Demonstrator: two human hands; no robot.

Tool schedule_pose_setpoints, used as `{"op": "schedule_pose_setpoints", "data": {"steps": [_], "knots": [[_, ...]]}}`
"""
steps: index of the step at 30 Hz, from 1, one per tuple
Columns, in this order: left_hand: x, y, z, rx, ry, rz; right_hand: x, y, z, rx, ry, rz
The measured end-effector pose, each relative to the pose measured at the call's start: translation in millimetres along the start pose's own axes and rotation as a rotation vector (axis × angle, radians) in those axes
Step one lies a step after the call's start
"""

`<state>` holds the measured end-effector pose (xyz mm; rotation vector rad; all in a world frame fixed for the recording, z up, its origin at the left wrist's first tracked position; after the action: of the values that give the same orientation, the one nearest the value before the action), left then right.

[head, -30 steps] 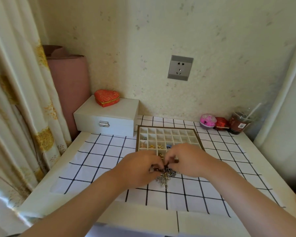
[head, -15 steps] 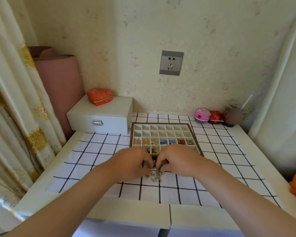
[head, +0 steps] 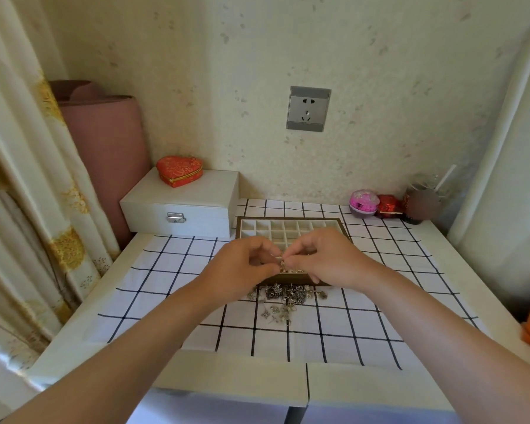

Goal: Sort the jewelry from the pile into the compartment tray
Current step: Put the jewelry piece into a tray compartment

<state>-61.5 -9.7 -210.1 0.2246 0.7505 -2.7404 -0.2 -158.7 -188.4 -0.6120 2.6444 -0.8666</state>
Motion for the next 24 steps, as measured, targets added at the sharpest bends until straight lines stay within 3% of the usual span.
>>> {"op": "schedule_pose_setpoints", "data": {"steps": [8, 15, 24], "knots": [[-13, -9, 11, 0.338, -0.176, 0.133, -10, -8, -7, -0.312, 0.08, 0.125], [-25, -6, 3, 0.377, -0.322, 0.137, -23, -11, -12, -0.156, -0.082, 0.214], [-49, -16, -1, 0.355, -0.284, 0.225, -41, -7, -14, -0.2, -0.117, 0.377]]}}
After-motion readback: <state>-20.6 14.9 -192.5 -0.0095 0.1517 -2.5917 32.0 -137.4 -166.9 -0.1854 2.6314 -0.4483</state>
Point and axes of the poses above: each hand's wrist, its own x-axis away from the middle knuckle, its own y-axis out of the palm, z = x × y, the point moved 6 cm from there along -x, towards the middle knuckle, and after that the axes turned 14 degrees about z, right-handed, at the moved point
